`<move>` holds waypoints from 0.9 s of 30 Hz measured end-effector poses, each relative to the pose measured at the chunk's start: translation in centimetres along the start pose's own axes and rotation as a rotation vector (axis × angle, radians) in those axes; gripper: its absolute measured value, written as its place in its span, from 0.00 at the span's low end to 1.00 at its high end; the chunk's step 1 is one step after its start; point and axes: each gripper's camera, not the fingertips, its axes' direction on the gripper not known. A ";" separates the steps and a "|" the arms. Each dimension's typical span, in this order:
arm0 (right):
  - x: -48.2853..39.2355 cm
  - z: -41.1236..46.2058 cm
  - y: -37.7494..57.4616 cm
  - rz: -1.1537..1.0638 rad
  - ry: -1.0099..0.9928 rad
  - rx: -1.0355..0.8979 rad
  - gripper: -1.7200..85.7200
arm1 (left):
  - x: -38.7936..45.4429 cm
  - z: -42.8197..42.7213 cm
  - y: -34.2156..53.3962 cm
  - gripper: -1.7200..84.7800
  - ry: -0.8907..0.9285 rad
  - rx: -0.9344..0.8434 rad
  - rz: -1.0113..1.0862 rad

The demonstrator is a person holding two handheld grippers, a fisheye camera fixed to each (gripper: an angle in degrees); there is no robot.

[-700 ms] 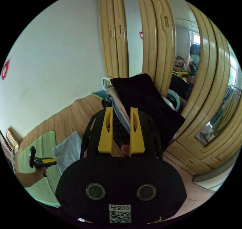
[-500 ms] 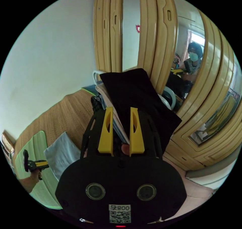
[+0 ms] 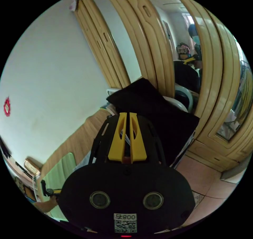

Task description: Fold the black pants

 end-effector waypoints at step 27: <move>-41.2 -20.4 3.1 -0.385 -1.220 -0.059 0.03 | 0.7 -35.0 47.8 0.11 0.170 0.589 -0.006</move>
